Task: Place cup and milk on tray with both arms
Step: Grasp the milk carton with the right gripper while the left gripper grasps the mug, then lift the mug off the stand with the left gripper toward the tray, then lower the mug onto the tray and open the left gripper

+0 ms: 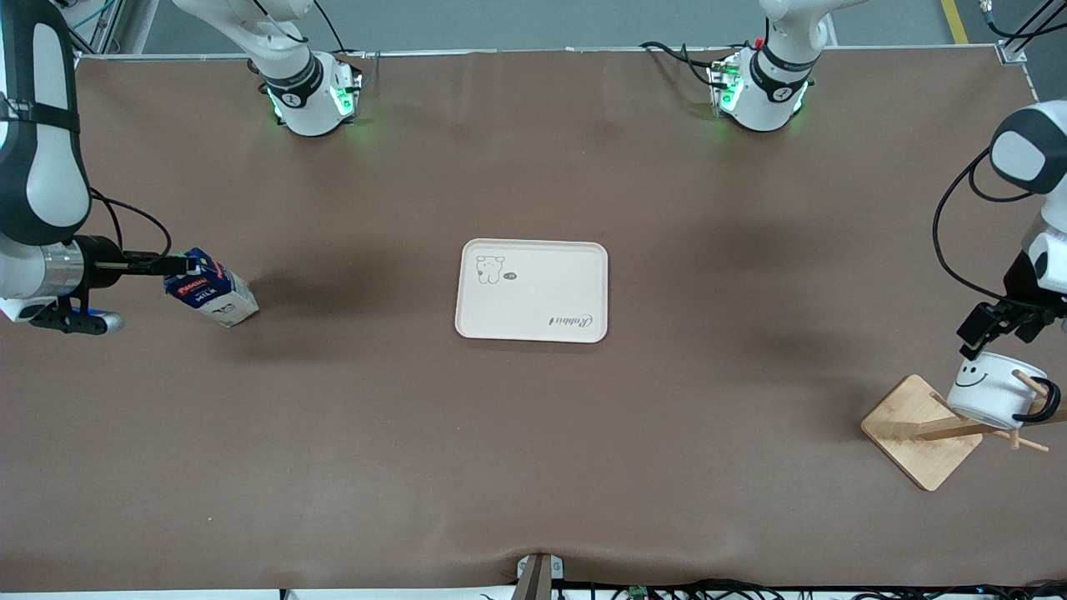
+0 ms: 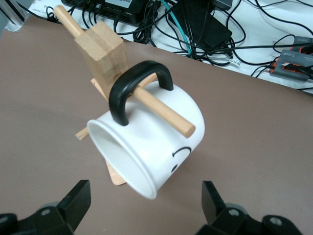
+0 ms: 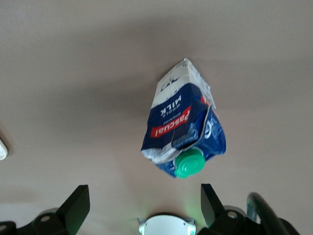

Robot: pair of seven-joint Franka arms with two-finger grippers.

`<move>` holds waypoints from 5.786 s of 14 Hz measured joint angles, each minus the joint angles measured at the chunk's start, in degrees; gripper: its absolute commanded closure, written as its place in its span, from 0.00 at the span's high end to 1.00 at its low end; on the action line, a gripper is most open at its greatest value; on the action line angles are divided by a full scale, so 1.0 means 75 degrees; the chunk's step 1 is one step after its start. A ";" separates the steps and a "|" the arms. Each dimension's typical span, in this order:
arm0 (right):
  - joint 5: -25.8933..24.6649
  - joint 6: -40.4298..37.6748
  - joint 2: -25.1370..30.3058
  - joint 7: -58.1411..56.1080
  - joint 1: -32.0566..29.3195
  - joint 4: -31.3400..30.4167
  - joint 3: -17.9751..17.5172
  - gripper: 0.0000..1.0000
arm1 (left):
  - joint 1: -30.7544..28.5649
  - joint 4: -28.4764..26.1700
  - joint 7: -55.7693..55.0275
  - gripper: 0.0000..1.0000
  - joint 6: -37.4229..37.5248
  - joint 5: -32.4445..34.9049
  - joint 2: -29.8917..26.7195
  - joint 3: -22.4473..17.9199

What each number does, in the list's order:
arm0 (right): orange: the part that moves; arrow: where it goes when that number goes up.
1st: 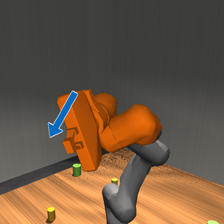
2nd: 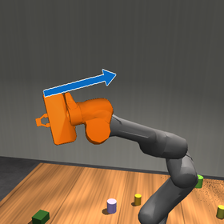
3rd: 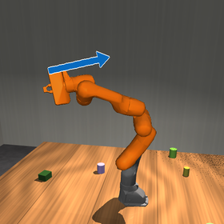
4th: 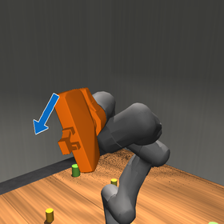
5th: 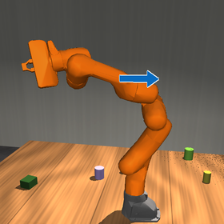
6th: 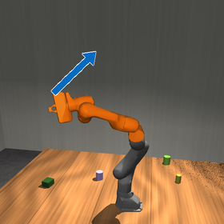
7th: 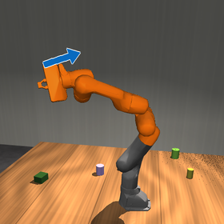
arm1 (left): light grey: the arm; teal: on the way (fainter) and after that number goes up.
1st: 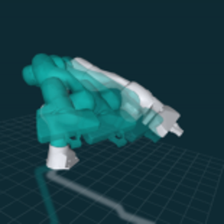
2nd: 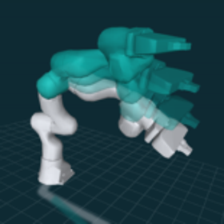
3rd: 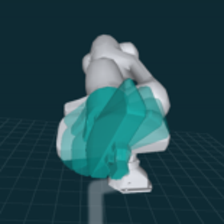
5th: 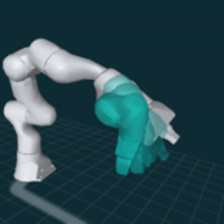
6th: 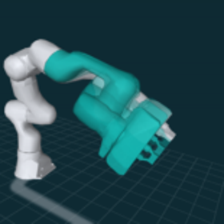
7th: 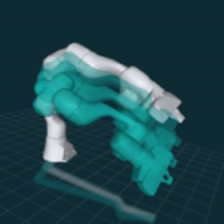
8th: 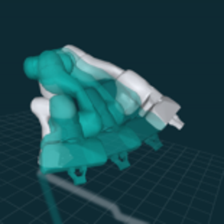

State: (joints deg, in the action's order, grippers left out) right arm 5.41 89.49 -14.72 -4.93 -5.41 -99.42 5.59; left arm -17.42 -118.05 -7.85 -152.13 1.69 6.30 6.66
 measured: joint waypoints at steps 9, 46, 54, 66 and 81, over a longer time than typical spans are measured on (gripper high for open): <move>-0.0868 0.2430 0.0636 -0.1202 0.0058 -0.1305 -0.0104 1.00 | 0.0049 0.0576 -0.0001 0.57 -0.0048 -0.0039 0.0586 0.0076; 0.0349 0.1778 0.1400 -0.2525 -0.0550 -0.1188 -0.0004 0.00 | 0.0782 0.1917 -0.3453 0.00 0.4209 -0.0102 0.0523 0.2937; 0.0106 -0.0152 0.0143 -0.1656 -0.0584 0.1297 -0.0113 0.00 | 0.2645 0.2432 -0.7311 0.00 0.4215 -0.0108 0.1931 0.2964; 0.0290 -0.1134 0.0059 0.0913 0.1522 0.1932 -0.0207 0.00 | 0.4180 0.3208 -1.1721 0.00 0.3413 -0.0316 0.4084 0.2966; 0.1051 -0.1224 -0.0045 0.4065 0.4049 0.1936 -0.0236 0.00 | 0.4141 0.2883 -1.1954 1.00 0.3033 -0.0319 0.4395 0.2879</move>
State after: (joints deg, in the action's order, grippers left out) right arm 13.29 80.31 -15.06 25.56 24.96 -84.91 3.82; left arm 13.64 -96.43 -97.51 -129.39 -0.71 39.27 28.26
